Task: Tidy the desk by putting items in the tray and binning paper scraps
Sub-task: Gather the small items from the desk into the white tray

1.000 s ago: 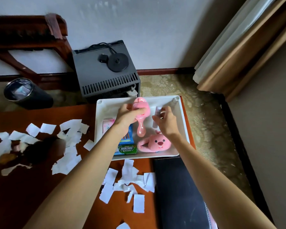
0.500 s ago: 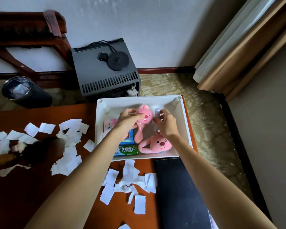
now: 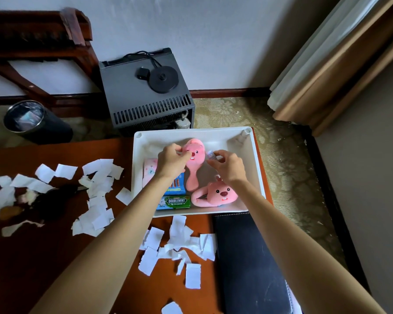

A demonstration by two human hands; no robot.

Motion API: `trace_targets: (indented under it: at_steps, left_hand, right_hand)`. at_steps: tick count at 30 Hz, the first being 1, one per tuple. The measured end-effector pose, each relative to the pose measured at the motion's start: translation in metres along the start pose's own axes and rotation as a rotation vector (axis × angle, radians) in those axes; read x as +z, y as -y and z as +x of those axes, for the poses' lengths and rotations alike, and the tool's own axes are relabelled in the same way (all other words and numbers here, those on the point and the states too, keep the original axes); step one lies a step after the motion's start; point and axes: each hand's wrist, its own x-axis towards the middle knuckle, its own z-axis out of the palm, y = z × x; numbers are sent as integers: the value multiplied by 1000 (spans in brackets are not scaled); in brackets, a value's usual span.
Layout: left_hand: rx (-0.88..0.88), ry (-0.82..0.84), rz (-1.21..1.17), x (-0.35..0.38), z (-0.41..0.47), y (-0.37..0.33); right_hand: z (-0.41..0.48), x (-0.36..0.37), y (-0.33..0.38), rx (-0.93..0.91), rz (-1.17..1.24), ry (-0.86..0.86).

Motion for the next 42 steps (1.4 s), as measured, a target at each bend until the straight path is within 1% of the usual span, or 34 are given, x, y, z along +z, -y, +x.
trace_targets:
  at_steps: [4, 7, 11, 13, 16, 21, 24, 27, 30, 35, 38, 42]
  left_hand:
    - [-15, 5, 28, -2, -5, 3]
    - [37, -30, 152, -4, -8, 4]
    - [171, -167, 237, -1, -23, 4]
    - [243, -188, 240, 5, -32, 5]
    - [287, -113, 300, 16, -46, 9]
    - [328, 156, 348, 30, -61, 17]
    - [305, 249, 395, 35, -61, 22]
    - [263, 309, 391, 38, -61, 25]
    - [219, 339, 355, 39, -58, 27]
    - [200, 351, 330, 38, -59, 25]
    - [209, 311, 306, 34, -66, 20]
    - [236, 211, 319, 20, -82, 10]
  right_hand:
    - [2, -7, -6, -86, -218, 38]
    - [-1, -15, -9, -125, -350, 69]
    - [-7, -26, -12, -119, -350, 46]
    - [-15, -30, -10, -125, -334, 56]
    - [-28, -36, -7, -139, -346, 75]
    - [-41, -35, -4, -34, -409, 92]
    - [-34, -30, -9, 18, -426, 73]
    - [-27, -29, -12, 40, -441, 76]
    - [-25, -31, -12, 44, -460, 92]
    - [-26, -34, -10, 54, -474, 121]
    - [-34, -37, -4, 21, -472, 97]
    - [-55, -41, 7, -54, -467, 13]
